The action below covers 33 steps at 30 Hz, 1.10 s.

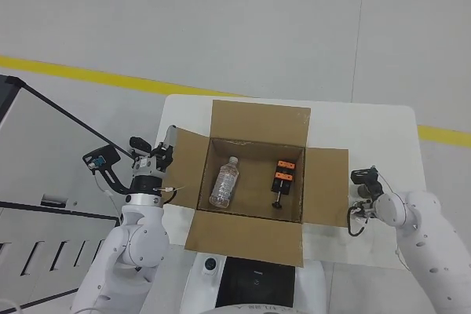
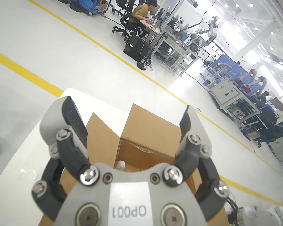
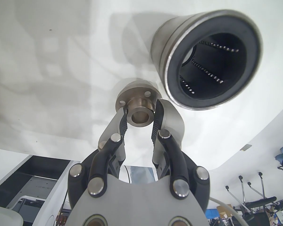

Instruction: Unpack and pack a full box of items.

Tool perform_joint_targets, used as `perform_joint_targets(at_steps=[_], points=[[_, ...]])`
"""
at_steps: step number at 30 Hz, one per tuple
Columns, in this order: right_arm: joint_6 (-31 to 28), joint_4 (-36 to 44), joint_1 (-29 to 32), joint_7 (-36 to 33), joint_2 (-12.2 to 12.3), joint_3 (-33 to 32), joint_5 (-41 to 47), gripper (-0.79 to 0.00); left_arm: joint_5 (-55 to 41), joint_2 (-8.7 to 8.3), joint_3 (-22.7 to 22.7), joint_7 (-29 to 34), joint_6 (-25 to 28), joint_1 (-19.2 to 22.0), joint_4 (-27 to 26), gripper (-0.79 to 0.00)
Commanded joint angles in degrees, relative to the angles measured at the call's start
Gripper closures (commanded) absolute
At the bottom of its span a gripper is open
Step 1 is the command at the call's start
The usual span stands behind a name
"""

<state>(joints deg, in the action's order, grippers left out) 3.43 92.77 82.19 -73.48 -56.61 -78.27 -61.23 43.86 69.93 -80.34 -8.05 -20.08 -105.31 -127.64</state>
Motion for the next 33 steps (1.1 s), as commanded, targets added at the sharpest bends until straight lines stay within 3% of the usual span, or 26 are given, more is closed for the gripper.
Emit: perform_joint_targets(at_steps=[1,7,15,23,28,33], points=[[-0.34,1.97,0.97,-0.77,0.17,-0.84,-0.10,0.000,0.00,0.00,0.00,0.00,0.00,0.00,0.00,-0.785],[-0.11,10.53,5.69,-3.22,0.91,-5.48,-0.96,0.000,0.00,0.00,0.00,0.00,0.00,0.00,0.00,-0.785],[-0.07,20.68,12.83,-6.52,2.02,-18.12,-0.09,0.000,0.00,0.00,0.00,0.00,0.00,0.00,0.00,-0.785],[-3.02,25.63,12.06,-7.12,2.62,-30.05,6.97,0.000,0.00,0.00,0.00,0.00,0.00,0.00,0.00,-0.785],[-6.52,30.82,6.66,-8.67,3.02,-29.43,13.64,0.000,0.00,0.00,0.00,0.00,0.00,0.00,0.00,-0.785],[-7.53,35.68,-2.31,-9.77,3.24,-19.77,17.60,0.000,0.00,0.00,0.00,0.00,0.00,0.00,0.00,-0.785]])
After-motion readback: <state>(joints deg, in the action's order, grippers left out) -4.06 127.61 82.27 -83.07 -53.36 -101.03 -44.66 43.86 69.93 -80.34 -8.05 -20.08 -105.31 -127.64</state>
